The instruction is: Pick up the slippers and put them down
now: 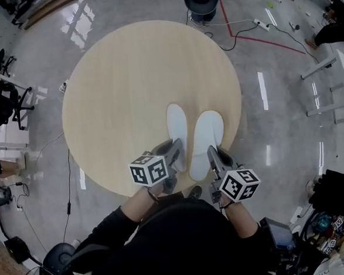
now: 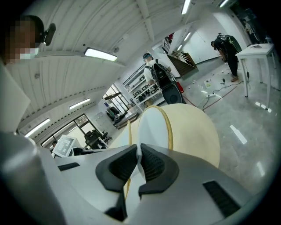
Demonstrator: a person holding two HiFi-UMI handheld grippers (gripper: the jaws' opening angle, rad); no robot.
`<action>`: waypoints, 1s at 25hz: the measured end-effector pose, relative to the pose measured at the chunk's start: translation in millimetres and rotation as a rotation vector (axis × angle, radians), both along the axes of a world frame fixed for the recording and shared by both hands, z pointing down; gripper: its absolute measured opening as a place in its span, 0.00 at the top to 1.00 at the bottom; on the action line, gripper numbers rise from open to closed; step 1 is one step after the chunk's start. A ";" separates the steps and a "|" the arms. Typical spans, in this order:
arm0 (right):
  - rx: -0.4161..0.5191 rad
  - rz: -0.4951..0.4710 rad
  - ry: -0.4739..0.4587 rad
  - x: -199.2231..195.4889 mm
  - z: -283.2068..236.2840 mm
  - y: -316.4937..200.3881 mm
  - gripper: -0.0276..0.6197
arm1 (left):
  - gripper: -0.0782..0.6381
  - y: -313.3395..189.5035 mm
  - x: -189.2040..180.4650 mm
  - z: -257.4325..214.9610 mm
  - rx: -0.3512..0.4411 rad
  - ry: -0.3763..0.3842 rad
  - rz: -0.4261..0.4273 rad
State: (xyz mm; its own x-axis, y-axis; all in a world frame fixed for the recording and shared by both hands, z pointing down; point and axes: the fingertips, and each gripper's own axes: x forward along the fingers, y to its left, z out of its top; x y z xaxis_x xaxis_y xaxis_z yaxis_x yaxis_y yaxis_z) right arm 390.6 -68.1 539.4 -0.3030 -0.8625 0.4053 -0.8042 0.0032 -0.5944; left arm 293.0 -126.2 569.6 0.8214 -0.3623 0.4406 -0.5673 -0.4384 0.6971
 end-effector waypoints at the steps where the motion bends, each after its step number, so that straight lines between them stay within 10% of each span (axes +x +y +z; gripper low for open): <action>1: 0.023 -0.010 0.000 -2.7 -7.3 6.7 0.91 | 0.85 7.3 -1.6 -10.2 0.012 0.019 -0.018; 19: 0.302 -0.182 0.044 -64.0 -110.7 122.0 0.91 | 0.85 142.3 -117.8 -149.0 0.355 0.025 -0.308; 25: 0.261 -0.216 -0.039 -75.9 -91.0 138.1 0.91 | 0.85 169.1 -143.6 -136.7 0.324 -0.030 -0.381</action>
